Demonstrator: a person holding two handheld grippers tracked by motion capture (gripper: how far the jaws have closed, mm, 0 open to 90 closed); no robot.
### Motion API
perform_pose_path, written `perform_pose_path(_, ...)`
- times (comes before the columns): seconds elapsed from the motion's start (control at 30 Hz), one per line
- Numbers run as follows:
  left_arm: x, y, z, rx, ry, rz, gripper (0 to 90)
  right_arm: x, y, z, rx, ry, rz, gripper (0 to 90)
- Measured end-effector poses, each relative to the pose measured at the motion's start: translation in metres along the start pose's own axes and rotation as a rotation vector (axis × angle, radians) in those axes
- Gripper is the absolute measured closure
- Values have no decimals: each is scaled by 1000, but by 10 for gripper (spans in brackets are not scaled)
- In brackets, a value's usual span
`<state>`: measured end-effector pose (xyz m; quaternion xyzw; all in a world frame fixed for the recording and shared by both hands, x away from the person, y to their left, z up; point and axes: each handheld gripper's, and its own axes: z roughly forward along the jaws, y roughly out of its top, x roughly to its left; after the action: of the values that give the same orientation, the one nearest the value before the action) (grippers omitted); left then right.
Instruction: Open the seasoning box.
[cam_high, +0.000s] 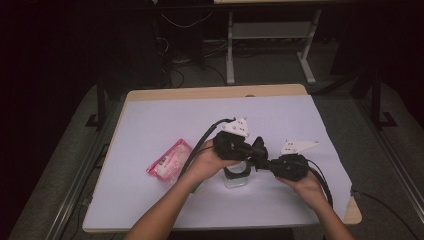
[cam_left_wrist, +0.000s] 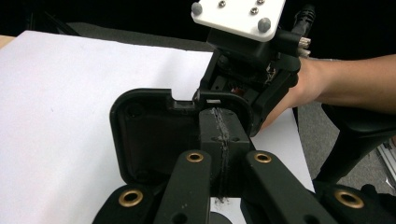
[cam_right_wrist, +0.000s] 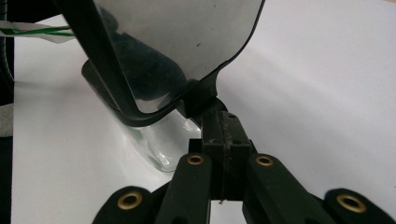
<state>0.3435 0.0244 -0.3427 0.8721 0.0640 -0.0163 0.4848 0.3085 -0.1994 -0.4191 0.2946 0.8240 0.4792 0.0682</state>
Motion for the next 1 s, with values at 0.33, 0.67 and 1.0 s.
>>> perform_pose_path(0.33, -5, -4, -18, -6, 20, -5, 897, 0, -2, -7, -7, -12, 10, 898)
perform_pose_path(0.67, -8, -24, -54, -31, 99, -61, 746, -2, -7, -9, -3, -37, 33, 804)
perform_pose_path(1.0, -11, -51, -95, -45, 195, -107, 642, -1, -9, -10, 18, -49, 46, 707)
